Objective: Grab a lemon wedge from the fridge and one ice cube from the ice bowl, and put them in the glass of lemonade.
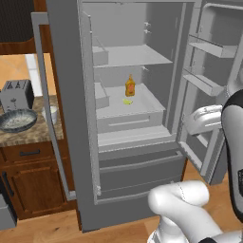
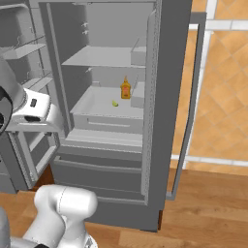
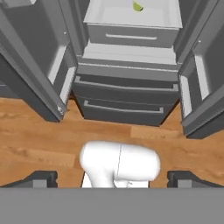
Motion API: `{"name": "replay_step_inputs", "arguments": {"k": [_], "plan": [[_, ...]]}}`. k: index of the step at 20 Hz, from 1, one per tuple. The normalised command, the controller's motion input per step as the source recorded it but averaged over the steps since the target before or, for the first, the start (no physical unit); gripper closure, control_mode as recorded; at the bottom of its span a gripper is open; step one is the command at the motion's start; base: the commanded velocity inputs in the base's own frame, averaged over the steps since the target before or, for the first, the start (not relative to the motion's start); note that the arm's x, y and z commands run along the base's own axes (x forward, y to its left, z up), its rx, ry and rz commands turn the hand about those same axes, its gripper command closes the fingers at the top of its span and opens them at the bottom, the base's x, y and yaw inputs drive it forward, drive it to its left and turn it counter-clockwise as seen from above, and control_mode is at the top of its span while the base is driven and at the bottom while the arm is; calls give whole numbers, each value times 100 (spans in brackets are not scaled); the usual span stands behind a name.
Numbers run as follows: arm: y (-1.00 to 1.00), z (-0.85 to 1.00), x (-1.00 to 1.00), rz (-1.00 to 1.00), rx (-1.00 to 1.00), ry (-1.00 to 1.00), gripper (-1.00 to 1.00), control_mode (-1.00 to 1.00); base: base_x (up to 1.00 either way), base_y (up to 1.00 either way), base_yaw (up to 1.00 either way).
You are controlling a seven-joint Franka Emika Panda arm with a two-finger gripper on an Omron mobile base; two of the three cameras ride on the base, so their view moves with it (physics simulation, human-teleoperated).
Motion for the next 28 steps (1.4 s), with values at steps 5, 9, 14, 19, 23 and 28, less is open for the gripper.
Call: {"name": "replay_step_inputs", "arguments": {"k": [5, 9, 14, 19, 23, 28], "plan": [[0, -21, 13, 0, -3, -11, -100, -100, 0, 0, 0], [0, -9, 3, 0, -1, -1, -100, 100, 34, 0, 0], [0, 0, 0, 0, 0, 0, -100, 100, 76, 0, -1], [0, 0, 0, 0, 0, 0, -100, 100, 69, -6, -5], [0, 0, 0, 0, 0, 0, -100, 100, 66, -13, -4], [-2, -10, 13, 0, -1, 0, -100, -100, 23, -4, -1]]}}
